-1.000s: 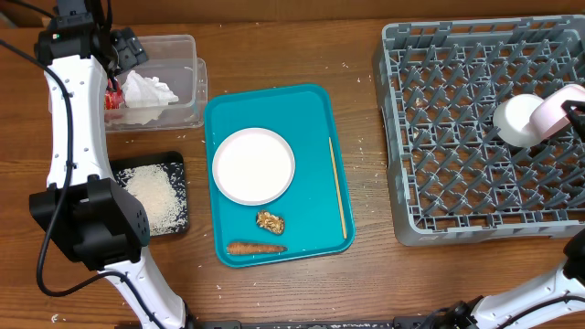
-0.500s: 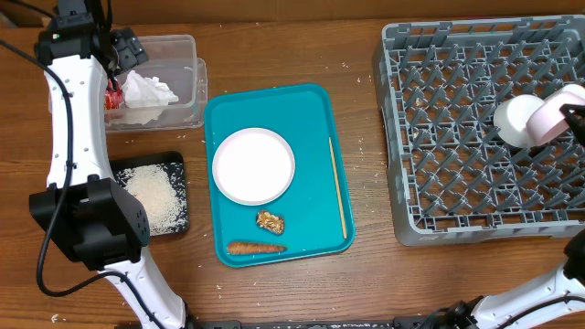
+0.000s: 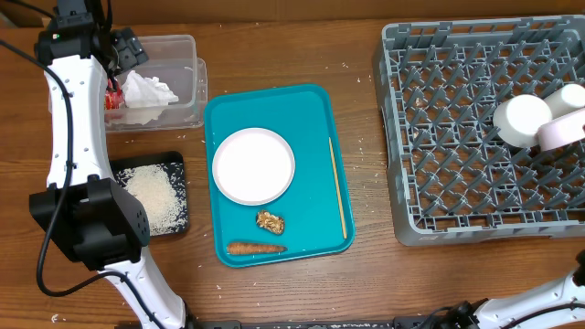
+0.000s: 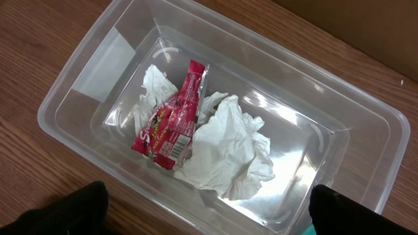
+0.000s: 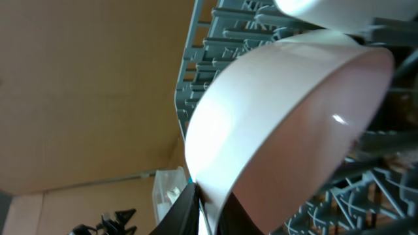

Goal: Sort waste into correct bins and load items into the dishwasher
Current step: 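Lower the bowl into the rack beside the first bowl and release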

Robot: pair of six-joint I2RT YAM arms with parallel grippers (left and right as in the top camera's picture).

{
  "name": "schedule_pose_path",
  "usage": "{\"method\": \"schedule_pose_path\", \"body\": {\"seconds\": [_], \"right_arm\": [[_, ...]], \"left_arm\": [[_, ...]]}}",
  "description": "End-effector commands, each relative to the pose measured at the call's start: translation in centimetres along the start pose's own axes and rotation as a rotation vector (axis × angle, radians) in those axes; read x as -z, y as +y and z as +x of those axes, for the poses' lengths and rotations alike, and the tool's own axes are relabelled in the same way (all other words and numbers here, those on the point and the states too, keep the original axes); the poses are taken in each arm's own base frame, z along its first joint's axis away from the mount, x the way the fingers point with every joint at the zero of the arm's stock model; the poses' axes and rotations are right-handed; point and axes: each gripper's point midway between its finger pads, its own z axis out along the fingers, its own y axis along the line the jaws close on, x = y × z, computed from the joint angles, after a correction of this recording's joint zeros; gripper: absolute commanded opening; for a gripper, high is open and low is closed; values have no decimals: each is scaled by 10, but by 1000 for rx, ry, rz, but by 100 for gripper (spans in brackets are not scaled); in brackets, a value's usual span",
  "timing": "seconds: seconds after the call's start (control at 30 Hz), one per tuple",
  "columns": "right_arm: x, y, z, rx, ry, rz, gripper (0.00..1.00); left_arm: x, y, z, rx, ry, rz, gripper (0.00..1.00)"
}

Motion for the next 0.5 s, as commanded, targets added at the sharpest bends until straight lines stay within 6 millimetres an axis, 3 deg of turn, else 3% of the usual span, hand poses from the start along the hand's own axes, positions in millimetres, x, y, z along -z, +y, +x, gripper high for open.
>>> {"method": "schedule_pose_path", "body": {"seconds": [0.0,0.03,0.1,0.3,0.47], "right_arm": [[11,-2,1,-24,-19,14,18],[13,-3,1,-35,-22,15,20],[20,-7,1,-77,-34,36,37],[36,-18,1,-156,-70,152,38],[49,5,5,-139,-112,168,39]], "left_arm": [[-1,-2,1,14,0,-7,100],[-1,-2,1,14,-1,-7,100],[-1,-2,1,14,0,-7,100],[-1,-2,1,14,0,-6,100],[-2,2,0,20,-1,-11,100]]}}
